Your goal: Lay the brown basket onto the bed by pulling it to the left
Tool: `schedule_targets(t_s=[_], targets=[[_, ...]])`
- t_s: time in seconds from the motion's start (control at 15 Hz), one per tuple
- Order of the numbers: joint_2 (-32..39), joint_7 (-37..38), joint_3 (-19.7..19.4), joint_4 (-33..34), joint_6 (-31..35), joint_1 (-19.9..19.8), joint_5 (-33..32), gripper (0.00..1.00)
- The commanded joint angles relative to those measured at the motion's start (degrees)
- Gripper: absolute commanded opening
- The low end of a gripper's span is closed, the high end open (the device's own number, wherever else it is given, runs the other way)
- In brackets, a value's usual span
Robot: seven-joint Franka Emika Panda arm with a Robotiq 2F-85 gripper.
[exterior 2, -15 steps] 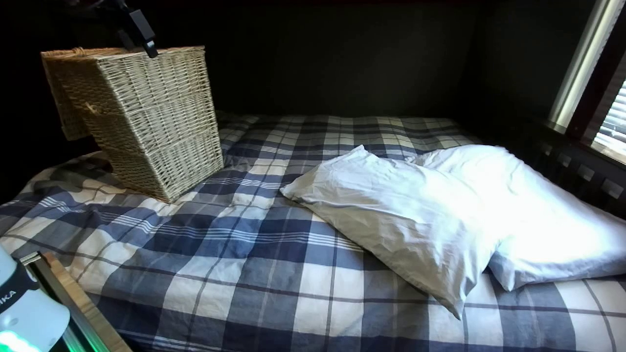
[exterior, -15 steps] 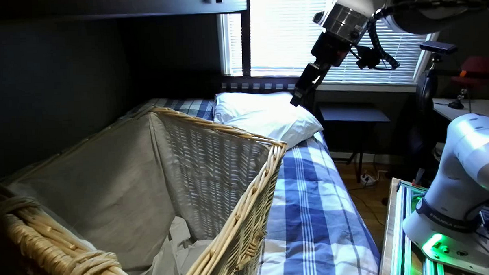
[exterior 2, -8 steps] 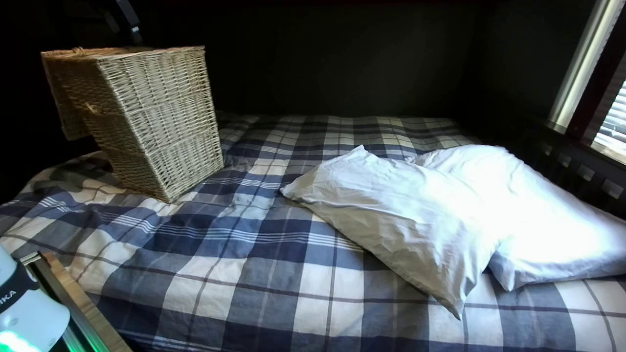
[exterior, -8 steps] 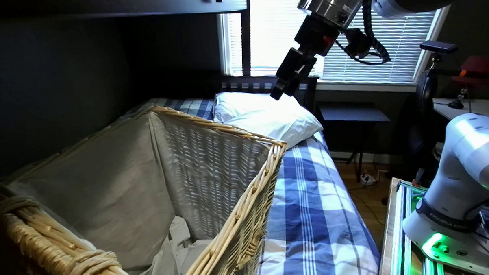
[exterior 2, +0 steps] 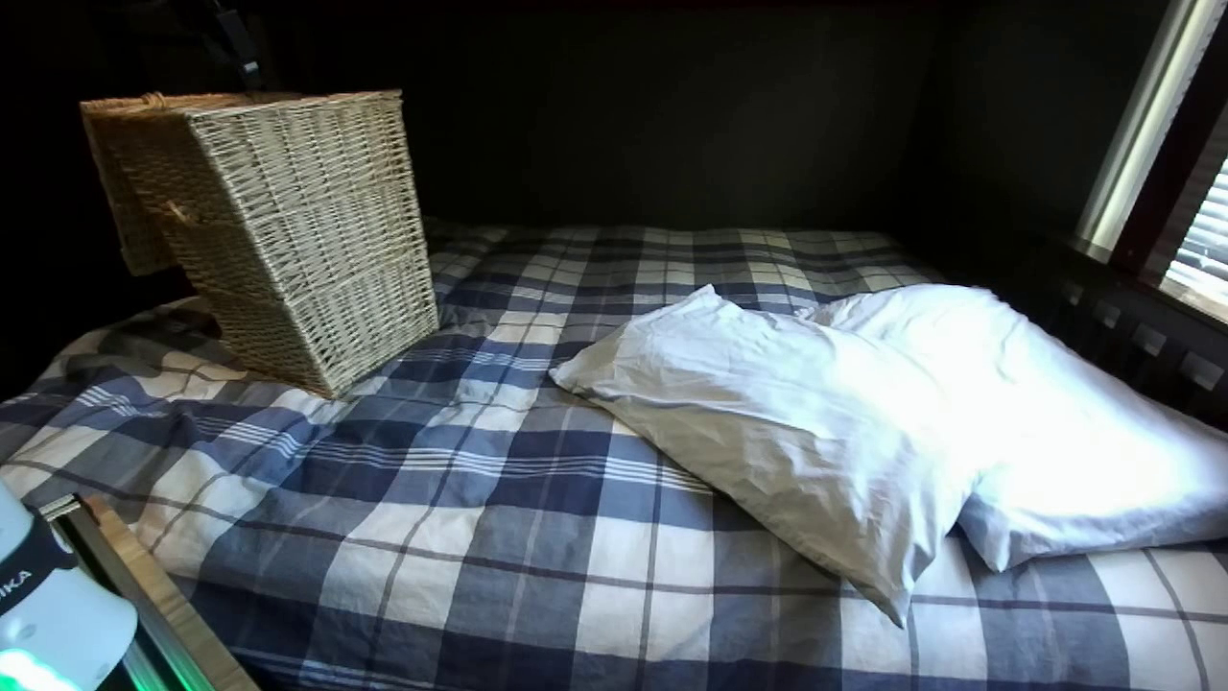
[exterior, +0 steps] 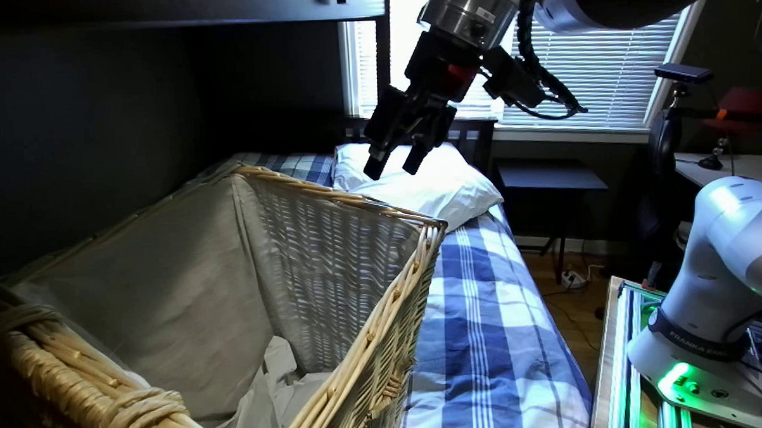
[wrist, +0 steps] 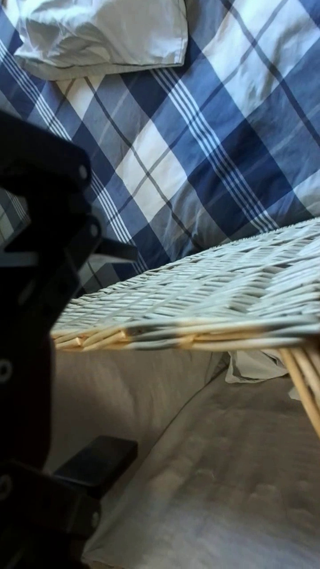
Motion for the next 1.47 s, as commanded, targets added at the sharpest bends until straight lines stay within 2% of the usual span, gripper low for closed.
schedule_targets(t_s=[0.0,0.27,0.8,1.4], targets=[[0.56,0.37,-0.79,0.42,-0.07,0.90,-0.50,1.00],[2.92,0.50,0.72,0.99,0.05,0.47,-5.30,1.00],[7.62,2.23,1.31,0.93,3.34,0.86,-9.89,1.00],[5.77,0.92,-2.56,-2.12,-0.29,0.41,-10.92,1.00]])
